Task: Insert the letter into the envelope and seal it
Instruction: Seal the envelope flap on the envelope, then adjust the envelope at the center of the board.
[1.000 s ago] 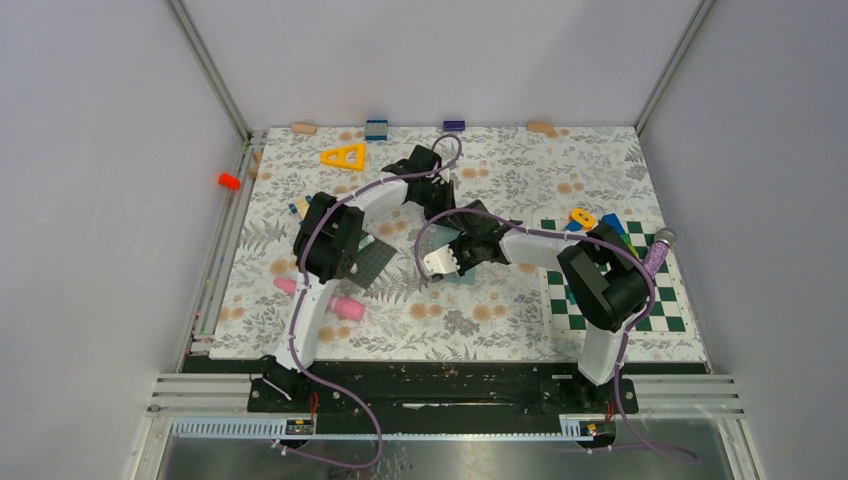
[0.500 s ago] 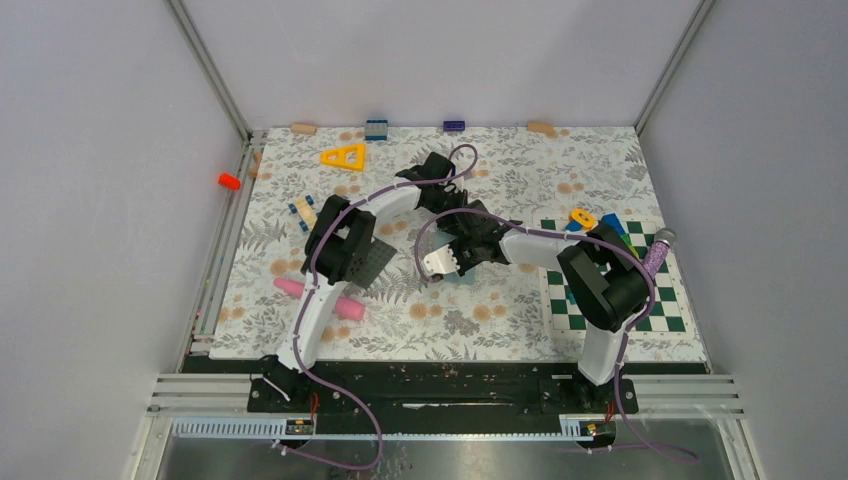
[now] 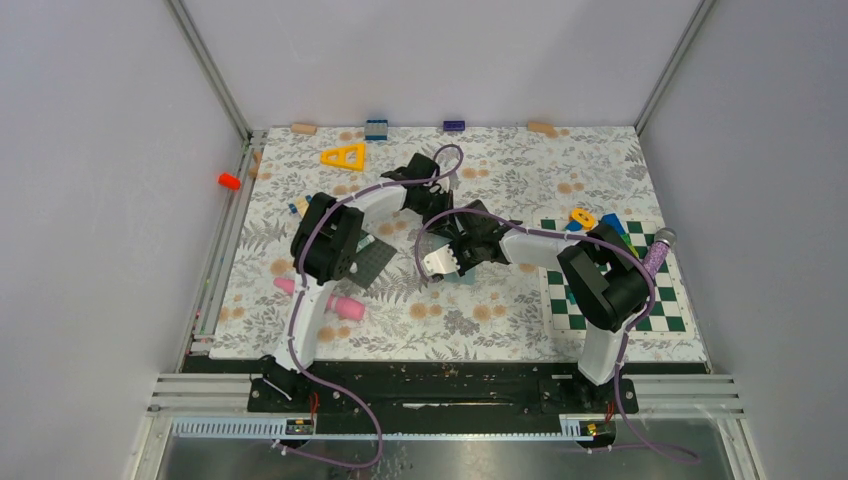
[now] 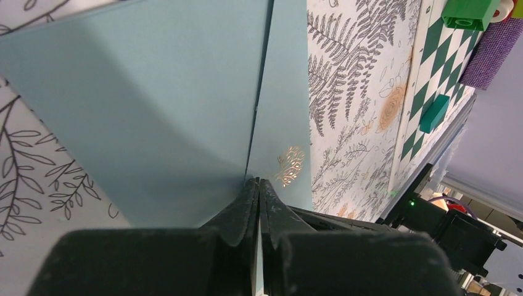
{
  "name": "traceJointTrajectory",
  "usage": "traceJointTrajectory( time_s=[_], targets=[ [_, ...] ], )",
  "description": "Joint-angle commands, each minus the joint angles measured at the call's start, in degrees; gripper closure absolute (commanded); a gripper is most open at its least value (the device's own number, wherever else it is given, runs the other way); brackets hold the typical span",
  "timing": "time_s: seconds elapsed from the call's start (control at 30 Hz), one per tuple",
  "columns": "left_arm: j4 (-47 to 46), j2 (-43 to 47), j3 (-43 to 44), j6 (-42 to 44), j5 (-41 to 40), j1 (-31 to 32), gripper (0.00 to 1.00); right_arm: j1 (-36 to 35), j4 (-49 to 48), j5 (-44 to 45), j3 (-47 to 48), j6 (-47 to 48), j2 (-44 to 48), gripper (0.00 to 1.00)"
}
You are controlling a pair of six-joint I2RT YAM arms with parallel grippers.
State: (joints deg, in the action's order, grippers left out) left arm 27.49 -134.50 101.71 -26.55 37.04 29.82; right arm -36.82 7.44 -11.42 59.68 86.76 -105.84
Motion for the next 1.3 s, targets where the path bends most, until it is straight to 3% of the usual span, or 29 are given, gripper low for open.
traceJointTrajectory(
  time_s=[0.0,0.53,0.8,0.9,0.93,1.0,1.07,1.17,1.2,1.27],
  targets=[
    [0.99,2.45,-1.84,2.87,-3.34,-0.12,1.00,-0.32,4.28,-0.36,-1.50,0.16,0.30,1.00],
    [1.46,4.55,-7.37,5.45,-2.93,0.93,1.00,-0.14,6.61,-0.10,-0.62,0.78,1.57,1.00],
    [-3.39,11.14,-7.51,4.53,7.71,-0.62,1.00,0.30,9.43,-2.42,0.78,-2.50,4.98,1.00],
    [-3.97,16.84,-9.20,5.39,8.77,-2.56,0.83,0.29,10.36,-3.75,2.82,-8.42,8.18,1.00],
    [-3.67,18.36,-10.01,6.10,8.31,-3.24,0.80,0.30,10.91,-3.99,3.59,-11.53,10.12,0.97],
    [-1.90,20.91,-11.57,8.08,6.46,-3.98,0.77,0.60,11.99,-4.90,4.39,-15.39,13.64,0.77],
    [0.76,22.21,-13.07,11.09,4.29,-4.16,0.75,1.07,12.79,-5.88,4.24,-18.81,17.59,0.43],
    [4.41,22.47,-15.45,14.01,0.77,-4.17,0.75,2.57,13.07,-7.43,2.17,-23.06,24.34,0.09],
    [5.19,22.35,-16.50,14.79,-0.29,-4.16,0.75,3.33,13.00,-8.13,1.45,-24.42,26.58,0.02],
    [5.43,21.97,-18.83,15.87,-1.68,-4.07,0.73,4.75,12.48,-9.53,-0.62,-27.39,30.80,0.00]
  ],
)
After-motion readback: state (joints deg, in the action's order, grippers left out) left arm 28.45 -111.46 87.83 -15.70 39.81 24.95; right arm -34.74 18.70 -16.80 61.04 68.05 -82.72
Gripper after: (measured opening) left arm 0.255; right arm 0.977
